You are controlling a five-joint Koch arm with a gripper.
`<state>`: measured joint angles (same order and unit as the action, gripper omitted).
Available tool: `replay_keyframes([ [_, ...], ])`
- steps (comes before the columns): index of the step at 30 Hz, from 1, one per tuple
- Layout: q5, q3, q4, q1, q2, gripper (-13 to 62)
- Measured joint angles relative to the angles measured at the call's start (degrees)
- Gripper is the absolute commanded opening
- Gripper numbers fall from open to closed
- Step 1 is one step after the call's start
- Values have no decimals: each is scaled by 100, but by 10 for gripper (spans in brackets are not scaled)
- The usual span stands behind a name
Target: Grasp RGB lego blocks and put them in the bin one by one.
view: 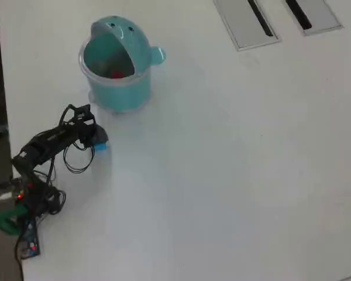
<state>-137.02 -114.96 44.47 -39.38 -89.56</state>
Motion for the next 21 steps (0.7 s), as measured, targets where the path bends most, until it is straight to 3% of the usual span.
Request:
replay_keyframes([
  [11, -9, 79, 545, 18, -580, 101],
  [21, 237, 1925, 1485, -457, -1169, 101],
])
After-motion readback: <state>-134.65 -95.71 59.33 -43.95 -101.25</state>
